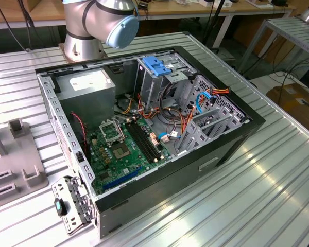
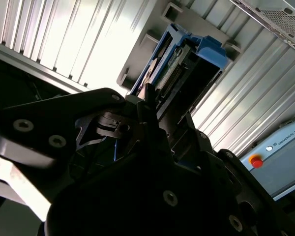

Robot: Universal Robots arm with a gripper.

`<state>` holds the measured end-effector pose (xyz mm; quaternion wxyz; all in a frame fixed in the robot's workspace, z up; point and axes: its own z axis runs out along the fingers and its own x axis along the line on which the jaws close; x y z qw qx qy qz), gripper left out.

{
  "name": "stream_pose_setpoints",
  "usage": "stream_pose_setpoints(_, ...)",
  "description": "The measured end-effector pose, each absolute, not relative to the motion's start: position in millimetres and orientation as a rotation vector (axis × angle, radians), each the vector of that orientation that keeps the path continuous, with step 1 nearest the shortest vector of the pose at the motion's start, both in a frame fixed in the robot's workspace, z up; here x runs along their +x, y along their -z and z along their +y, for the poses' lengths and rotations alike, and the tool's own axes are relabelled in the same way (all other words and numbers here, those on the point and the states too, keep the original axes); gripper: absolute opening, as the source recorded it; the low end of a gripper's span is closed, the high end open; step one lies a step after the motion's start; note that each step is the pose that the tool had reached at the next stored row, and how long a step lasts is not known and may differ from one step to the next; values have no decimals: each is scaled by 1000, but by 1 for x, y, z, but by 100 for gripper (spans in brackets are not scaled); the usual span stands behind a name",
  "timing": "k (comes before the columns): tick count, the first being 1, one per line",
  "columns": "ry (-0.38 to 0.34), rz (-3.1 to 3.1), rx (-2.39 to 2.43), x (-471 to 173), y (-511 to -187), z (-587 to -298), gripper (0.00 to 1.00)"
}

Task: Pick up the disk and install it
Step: 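Pick up the disk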

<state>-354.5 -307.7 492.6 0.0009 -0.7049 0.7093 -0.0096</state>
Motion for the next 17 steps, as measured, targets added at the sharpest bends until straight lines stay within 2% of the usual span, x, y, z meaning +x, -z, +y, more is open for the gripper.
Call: stream_pose_setpoints(17, 30, 2227, -2213, -343, -493, -308, 35)
